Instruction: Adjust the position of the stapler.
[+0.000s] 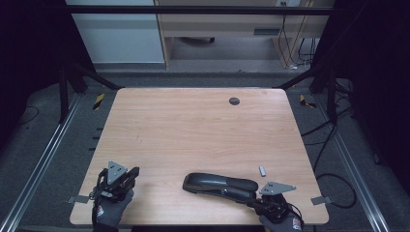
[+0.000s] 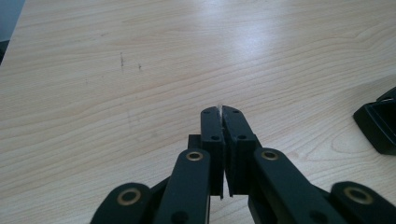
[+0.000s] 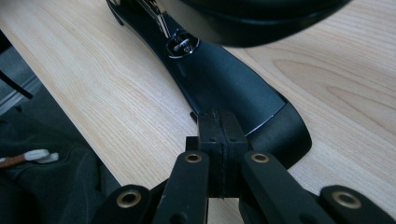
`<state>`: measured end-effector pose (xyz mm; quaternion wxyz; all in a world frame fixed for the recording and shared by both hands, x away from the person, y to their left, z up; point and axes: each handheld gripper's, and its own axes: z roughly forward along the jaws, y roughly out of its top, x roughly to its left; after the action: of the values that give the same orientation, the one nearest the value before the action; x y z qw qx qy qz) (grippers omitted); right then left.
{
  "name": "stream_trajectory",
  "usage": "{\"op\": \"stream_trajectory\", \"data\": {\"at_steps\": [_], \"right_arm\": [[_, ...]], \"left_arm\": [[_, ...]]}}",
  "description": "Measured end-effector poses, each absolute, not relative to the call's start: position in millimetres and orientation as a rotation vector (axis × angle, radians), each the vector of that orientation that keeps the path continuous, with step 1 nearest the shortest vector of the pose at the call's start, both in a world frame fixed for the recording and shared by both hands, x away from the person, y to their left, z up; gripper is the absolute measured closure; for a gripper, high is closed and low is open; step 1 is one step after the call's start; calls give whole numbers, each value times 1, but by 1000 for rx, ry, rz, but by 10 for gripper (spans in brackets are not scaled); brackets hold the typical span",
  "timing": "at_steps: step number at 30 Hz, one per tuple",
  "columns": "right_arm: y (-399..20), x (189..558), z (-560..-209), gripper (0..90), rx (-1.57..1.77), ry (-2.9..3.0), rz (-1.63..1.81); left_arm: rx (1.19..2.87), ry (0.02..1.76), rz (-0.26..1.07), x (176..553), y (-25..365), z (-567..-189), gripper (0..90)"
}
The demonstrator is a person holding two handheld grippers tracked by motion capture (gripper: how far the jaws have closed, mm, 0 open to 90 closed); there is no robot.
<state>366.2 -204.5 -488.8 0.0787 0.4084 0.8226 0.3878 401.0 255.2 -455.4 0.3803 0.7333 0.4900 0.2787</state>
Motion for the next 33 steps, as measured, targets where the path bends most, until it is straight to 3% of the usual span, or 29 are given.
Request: {"op": "stream_trajectory", "data": {"at_steps": [33], "right_arm": [[-205, 381, -492, 900, 1232, 2422, 1093]], "left_arm": [[1868, 1246, 712, 403, 254, -455, 863]]}}
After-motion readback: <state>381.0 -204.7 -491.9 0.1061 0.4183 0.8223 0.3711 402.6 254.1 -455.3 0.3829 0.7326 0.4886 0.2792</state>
